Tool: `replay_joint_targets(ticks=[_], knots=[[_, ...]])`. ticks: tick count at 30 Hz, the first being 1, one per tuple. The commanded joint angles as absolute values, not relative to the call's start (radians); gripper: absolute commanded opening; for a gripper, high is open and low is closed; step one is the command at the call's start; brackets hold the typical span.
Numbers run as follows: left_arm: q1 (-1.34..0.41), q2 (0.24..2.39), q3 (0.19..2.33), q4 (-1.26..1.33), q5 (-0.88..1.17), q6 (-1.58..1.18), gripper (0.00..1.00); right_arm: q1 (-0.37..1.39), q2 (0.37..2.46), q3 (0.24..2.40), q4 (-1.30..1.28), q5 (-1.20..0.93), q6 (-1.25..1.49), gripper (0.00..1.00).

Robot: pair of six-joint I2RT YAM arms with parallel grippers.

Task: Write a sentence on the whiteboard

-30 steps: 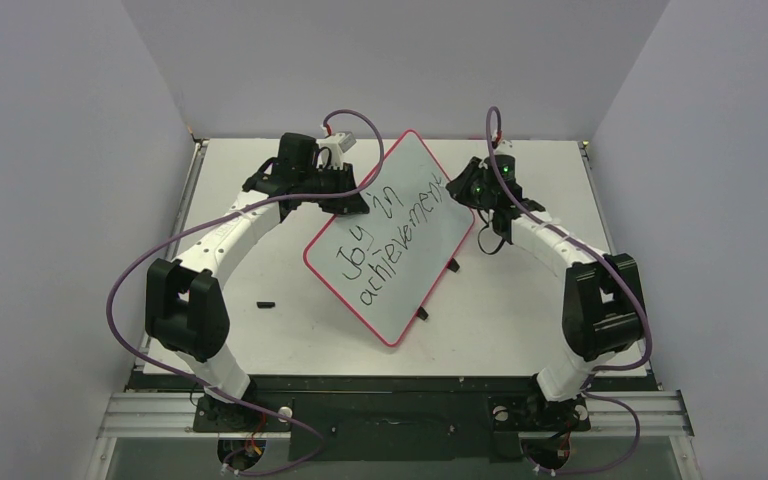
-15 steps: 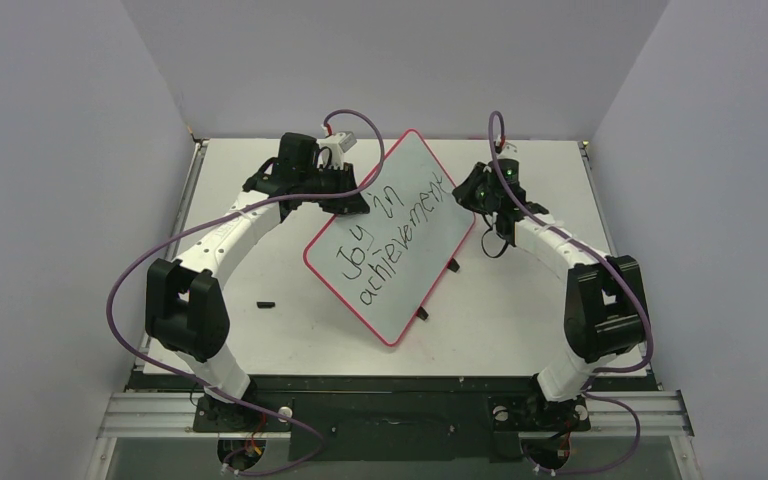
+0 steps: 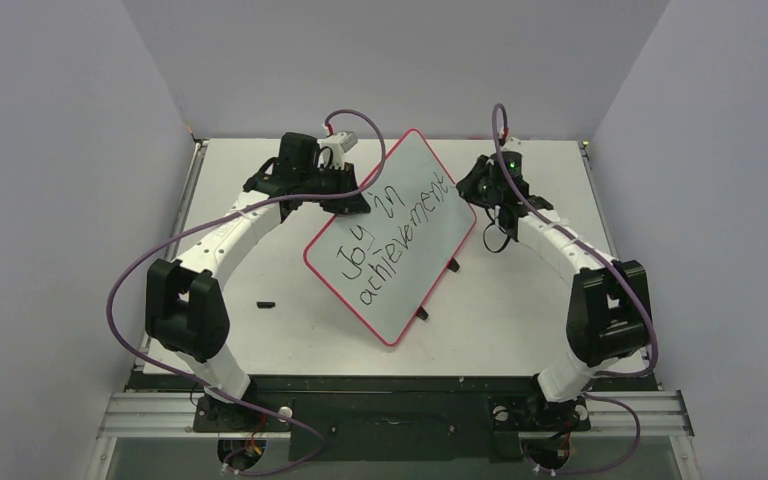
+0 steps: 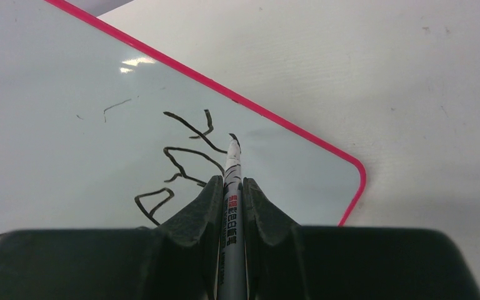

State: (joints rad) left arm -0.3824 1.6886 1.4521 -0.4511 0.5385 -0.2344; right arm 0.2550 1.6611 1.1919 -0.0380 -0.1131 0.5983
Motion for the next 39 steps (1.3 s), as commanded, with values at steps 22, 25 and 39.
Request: replay_joint_targets(ticks=[22, 25, 39], knots=[[-0.444, 1.725, 1.37, -0.505, 0.534, -0.138, 0.0, 0.322, 1.163, 0.971, -0.085, -0.028, 0.581, 0.0], [-0.445, 1.725, 1.351, -0.495, 0.533, -0.139, 0.0, 0.323, 1.143, 0.951, -0.086, -0.028, 0.577, 0.0], [-0.429, 1.758, 1.349, -0.478, 0.503, -0.094, 0.16, 0.323, 1.09, 0.877, -0.096, -0.045, 0.569, 0.0]])
